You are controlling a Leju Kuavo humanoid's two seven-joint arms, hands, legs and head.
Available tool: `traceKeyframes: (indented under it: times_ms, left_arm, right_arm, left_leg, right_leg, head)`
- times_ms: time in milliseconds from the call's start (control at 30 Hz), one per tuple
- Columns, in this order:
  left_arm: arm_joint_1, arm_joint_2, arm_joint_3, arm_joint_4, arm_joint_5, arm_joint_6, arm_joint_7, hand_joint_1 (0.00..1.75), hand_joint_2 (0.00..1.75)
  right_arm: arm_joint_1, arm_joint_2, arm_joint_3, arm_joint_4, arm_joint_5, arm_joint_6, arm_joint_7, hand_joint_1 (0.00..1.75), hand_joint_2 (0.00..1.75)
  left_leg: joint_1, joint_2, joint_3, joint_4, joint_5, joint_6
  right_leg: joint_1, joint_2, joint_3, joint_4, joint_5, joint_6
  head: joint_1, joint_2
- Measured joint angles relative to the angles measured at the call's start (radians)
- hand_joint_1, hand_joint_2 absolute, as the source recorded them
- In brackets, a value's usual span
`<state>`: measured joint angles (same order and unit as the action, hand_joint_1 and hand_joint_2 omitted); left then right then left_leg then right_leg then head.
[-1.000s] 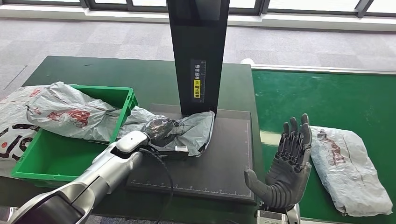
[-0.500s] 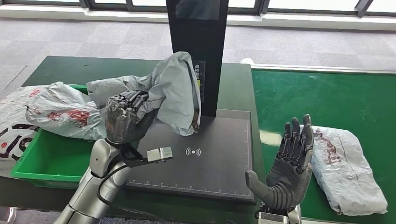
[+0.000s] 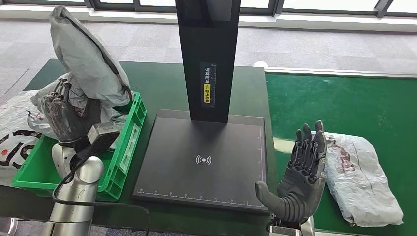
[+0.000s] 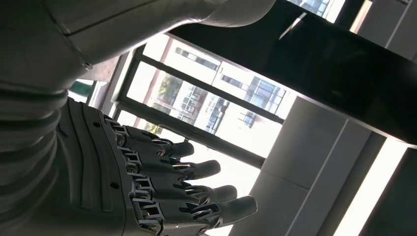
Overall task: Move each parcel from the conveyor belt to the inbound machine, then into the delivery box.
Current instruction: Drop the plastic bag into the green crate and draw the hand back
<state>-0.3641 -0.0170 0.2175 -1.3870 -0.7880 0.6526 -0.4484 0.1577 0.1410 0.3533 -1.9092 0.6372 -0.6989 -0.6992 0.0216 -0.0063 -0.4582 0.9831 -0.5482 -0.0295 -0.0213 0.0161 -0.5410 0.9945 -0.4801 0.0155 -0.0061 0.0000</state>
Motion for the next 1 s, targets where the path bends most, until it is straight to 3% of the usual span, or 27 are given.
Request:
traceKeyframes:
  times_ms: [200, 400, 700, 1000]
  left_arm:
    - [-0.107, 0.089, 0.060, 0.286, 0.003, -0.015, 0.087, 1.75, 1.75]
    - [-0.177, 0.139, 0.093, 0.497, -0.008, -0.016, 0.112, 1.75, 1.75]
    - [-0.211, 0.171, 0.106, 0.649, -0.063, -0.047, 0.193, 1.75, 1.75]
    - [-0.217, 0.183, 0.107, 0.702, -0.083, -0.066, 0.218, 1.75, 1.75]
  right_arm:
    - [-0.004, 0.000, 0.008, 0.010, -0.012, 0.000, 0.000, 0.00, 1.75]
    - [-0.021, 0.000, 0.019, 0.030, -0.016, 0.001, 0.000, 0.00, 1.75]
    - [-0.039, 0.000, 0.029, 0.055, -0.023, 0.001, 0.001, 0.00, 1.75]
    - [-0.053, -0.001, 0.030, 0.074, -0.024, 0.001, 0.001, 0.00, 1.75]
  left_leg:
    - [0.000, 0.001, 0.000, 0.000, 0.001, 0.000]
    - [0.000, 0.000, 0.001, 0.000, 0.002, -0.001]
    - [0.000, 0.000, -0.001, 0.000, 0.002, -0.001]
    - [0.000, 0.000, 0.000, 0.000, 0.002, -0.001]
  right_leg:
    - [0.000, 0.001, -0.001, 0.001, 0.001, -0.001]
    - [0.000, 0.000, -0.003, 0.001, 0.001, -0.001]
    - [0.000, 0.000, -0.004, 0.001, 0.001, -0.001]
    - [0.000, 0.000, -0.004, 0.001, 0.001, -0.001]
  head:
    - [0.000, 0.000]
    - [0.000, 0.000]
    - [0.000, 0.000]
    - [0.000, 0.000]
